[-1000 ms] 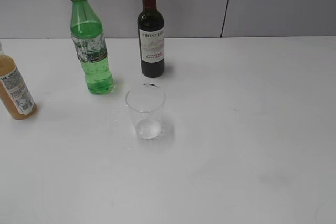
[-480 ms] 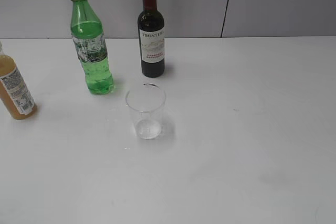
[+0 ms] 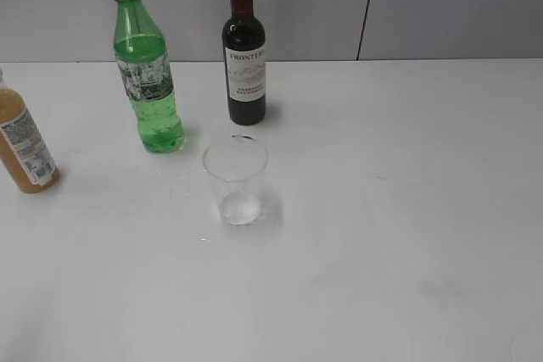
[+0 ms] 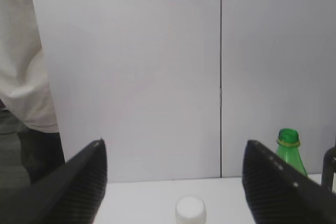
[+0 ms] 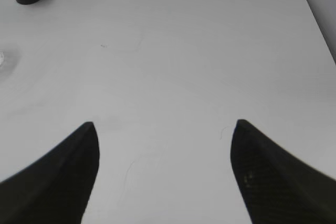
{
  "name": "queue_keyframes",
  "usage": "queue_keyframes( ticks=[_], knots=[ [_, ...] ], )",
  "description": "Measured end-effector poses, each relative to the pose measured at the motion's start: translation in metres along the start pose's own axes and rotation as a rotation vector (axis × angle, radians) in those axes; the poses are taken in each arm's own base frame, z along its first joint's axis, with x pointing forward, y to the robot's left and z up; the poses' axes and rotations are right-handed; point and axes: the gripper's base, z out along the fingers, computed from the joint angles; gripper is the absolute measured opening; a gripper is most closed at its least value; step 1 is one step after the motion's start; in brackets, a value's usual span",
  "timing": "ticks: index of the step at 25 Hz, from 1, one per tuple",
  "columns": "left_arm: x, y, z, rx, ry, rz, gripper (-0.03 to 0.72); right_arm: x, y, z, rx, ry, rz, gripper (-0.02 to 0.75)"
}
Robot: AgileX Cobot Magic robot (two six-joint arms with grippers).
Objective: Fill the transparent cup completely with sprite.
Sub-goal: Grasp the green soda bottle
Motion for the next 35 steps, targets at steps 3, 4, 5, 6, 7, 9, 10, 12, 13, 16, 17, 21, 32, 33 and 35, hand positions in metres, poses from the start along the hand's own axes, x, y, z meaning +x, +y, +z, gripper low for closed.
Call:
queue_keyframes(
  ticks=[3, 4, 5, 6, 7, 9, 10, 12, 13, 16, 17, 21, 32, 33, 35],
  knots=[
    [-0.003, 0.001, 0.020, -0.010, -0.032, -0.004, 0.605, 0.000, 0.000, 0.000, 0.000, 0.000, 0.000, 0.590],
    [-0.002, 0.001, 0.028, -0.013, -0.035, -0.004, 0.603, 0.000, 0.000, 0.000, 0.000, 0.000, 0.000, 0.590],
    [-0.001, 0.002, 0.034, -0.014, -0.031, -0.005, 0.601, 0.000, 0.000, 0.000, 0.000, 0.000, 0.000, 0.590],
    [-0.001, 0.002, 0.040, -0.017, -0.034, -0.009, 0.599, 0.000, 0.000, 0.000, 0.000, 0.000, 0.000, 0.590],
    [0.001, 0.001, 0.046, -0.015, -0.031, -0.012, 0.596, 0.000, 0.000, 0.000, 0.000, 0.000, 0.000, 0.590],
    [0.004, -0.001, 0.058, 0.000, -0.023, -0.021, 0.592, 0.000, 0.000, 0.000, 0.000, 0.000, 0.000, 0.590],
    [0.005, -0.003, 0.062, 0.013, -0.023, -0.024, 0.591, 0.000, 0.000, 0.000, 0.000, 0.000, 0.000, 0.590],
    [0.009, -0.009, 0.071, 0.052, -0.007, -0.027, 0.589, 0.000, 0.000, 0.000, 0.000, 0.000, 0.000, 0.590],
    [0.011, -0.012, 0.074, 0.072, 0.004, -0.028, 0.589, 0.000, 0.000, 0.000, 0.000, 0.000, 0.000, 0.590],
    [0.019, -0.026, 0.085, 0.149, 0.053, -0.027, 0.589, 0.000, 0.000, 0.000, 0.000, 0.000, 0.000, 0.590],
    [0.021, -0.031, 0.088, 0.176, 0.065, -0.026, 0.589, 0.000, 0.000, 0.000, 0.000, 0.000, 0.000, 0.590],
    [0.035, -0.051, 0.104, 0.262, 0.125, -0.017, 0.589, 0.000, 0.000, 0.000, 0.000, 0.000, 0.000, 0.590],
    [0.089, -0.094, 0.148, 0.351, 0.260, -0.002, 0.589, 0.000, 0.000, 0.000, 0.000, 0.000, 0.000, 0.590],
    [0.096, -0.096, 0.152, 0.350, 0.276, 0.001, 0.589, 0.000, 0.000, 0.000, 0.000, 0.000, 0.000, 0.590],
    [0.106, -0.099, 0.159, 0.344, 0.280, 0.004, 0.589, 0.000, 0.000, 0.000, 0.000, 0.000, 0.000, 0.590]
  ],
)
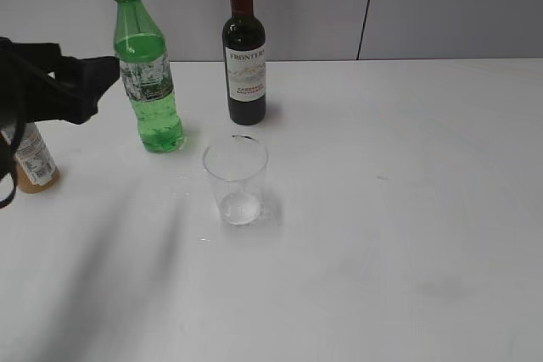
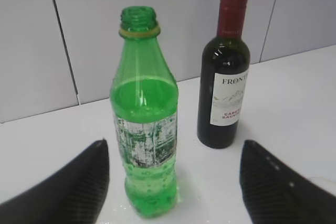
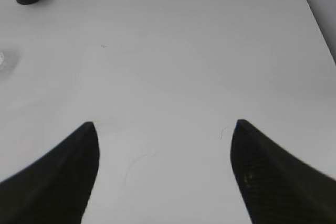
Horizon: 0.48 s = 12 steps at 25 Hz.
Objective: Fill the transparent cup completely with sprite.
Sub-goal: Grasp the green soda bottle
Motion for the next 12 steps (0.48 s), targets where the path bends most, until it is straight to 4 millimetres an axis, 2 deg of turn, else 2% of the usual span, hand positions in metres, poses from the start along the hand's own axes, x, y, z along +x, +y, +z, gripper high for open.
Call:
queue_keyframes(
  ticks=[6, 12],
  knots=[
    [0.024, -0.001, 0.029, -0.023, -0.020, 0.011, 0.617, 0.000, 0.000, 0.000, 0.000, 0.000, 0.000, 0.590],
    [0.046, 0.003, 0.048, -0.088, -0.025, -0.031, 0.661, 0.000, 0.000, 0.000, 0.000, 0.000, 0.000, 0.590]
  ],
)
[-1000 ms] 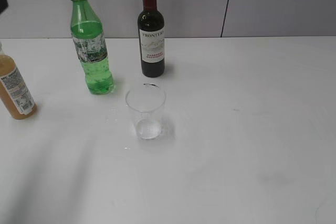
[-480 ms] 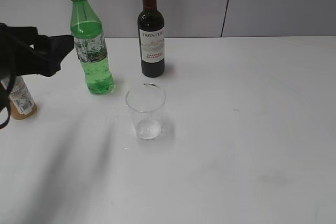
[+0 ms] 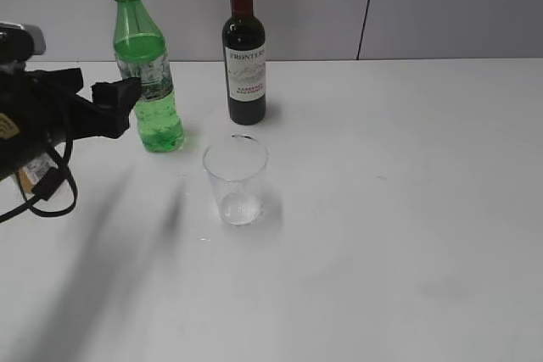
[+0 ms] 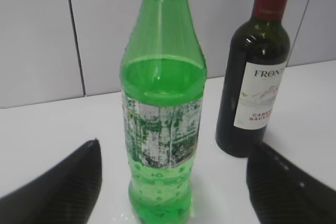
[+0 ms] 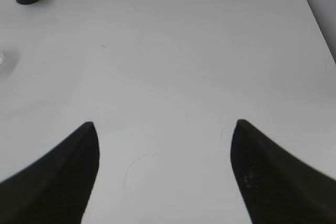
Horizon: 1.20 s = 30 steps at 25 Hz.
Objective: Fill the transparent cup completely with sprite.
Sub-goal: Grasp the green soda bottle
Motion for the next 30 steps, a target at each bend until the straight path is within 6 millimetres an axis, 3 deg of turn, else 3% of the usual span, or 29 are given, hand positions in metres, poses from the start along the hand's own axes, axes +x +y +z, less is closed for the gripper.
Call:
queue_keyframes(
  ticks=[30],
  knots=[
    [0.036, -0.012, 0.110, -0.043, 0.069, -0.033, 0.664, 0.000, 0.000, 0.000, 0.000, 0.000, 0.000, 0.591]
  ],
)
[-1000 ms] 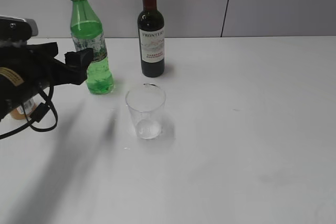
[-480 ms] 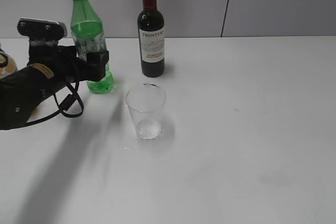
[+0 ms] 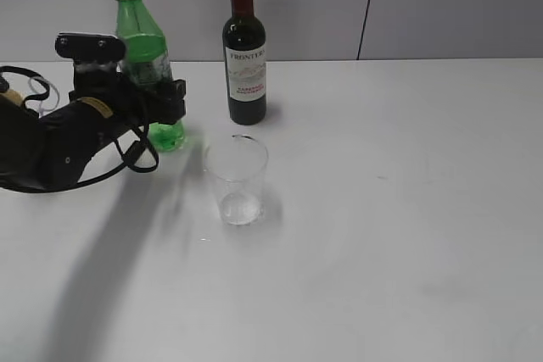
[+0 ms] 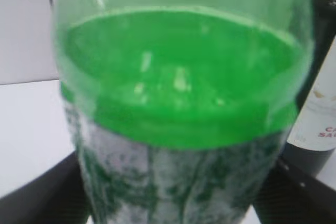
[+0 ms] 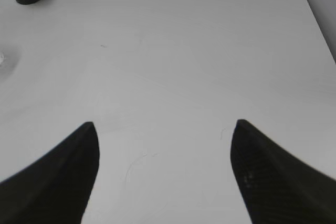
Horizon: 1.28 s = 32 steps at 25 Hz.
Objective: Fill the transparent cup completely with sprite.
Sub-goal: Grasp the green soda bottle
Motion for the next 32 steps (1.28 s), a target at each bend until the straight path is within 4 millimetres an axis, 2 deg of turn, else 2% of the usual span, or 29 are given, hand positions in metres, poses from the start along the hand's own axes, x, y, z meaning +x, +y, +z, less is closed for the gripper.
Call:
queue_keyframes(
  ticks=[6, 12, 15, 22, 32],
  knots=[
    [0.006, 0.002, 0.015, -0.011, 0.003, -0.006, 0.664, 0.000, 0.000, 0.000, 0.000, 0.000, 0.000, 0.591],
    [0.011, 0.006, 0.020, -0.024, 0.010, -0.036, 0.655, 0.000, 0.000, 0.000, 0.000, 0.000, 0.000, 0.591],
    [0.011, 0.007, 0.021, -0.026, -0.004, -0.054, 0.615, 0.000, 0.000, 0.000, 0.000, 0.000, 0.000, 0.591],
    [0.011, 0.008, 0.021, -0.029, -0.028, -0.059, 0.462, 0.000, 0.000, 0.000, 0.000, 0.000, 0.000, 0.591],
    [0.010, 0.010, 0.020, -0.044, -0.030, -0.055, 0.459, 0.000, 0.000, 0.000, 0.000, 0.000, 0.000, 0.591]
  ],
)
